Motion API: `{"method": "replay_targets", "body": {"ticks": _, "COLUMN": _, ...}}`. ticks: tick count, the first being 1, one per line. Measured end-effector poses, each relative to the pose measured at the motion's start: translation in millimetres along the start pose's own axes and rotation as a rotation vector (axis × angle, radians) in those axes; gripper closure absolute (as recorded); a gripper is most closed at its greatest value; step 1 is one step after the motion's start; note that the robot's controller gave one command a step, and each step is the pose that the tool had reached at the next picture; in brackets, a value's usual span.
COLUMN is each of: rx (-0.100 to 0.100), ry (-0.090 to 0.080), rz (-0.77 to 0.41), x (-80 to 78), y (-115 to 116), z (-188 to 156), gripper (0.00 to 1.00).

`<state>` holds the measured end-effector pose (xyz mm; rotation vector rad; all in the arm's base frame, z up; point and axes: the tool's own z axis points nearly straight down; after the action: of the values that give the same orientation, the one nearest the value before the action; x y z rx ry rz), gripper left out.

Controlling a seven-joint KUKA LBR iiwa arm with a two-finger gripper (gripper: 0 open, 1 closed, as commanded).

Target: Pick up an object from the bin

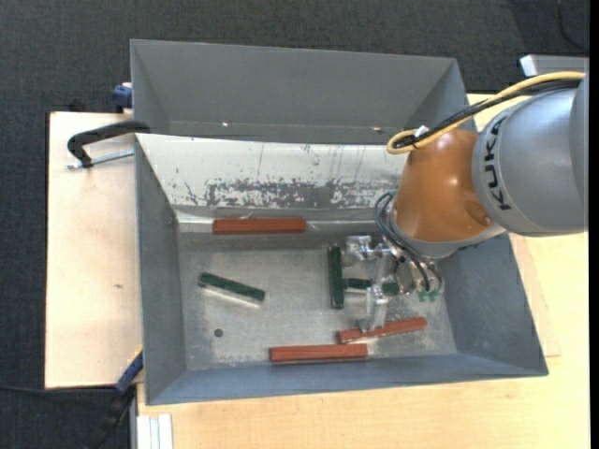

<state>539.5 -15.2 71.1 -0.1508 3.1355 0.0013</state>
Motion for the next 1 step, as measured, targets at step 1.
{"method": "replay_targets", "body": {"ticks": 1, "rx": 0.000, "ry": 0.001, "rz": 0.000, "x": 0.3, "y": 0.0, "z": 0.2, "gripper": 1.00}}
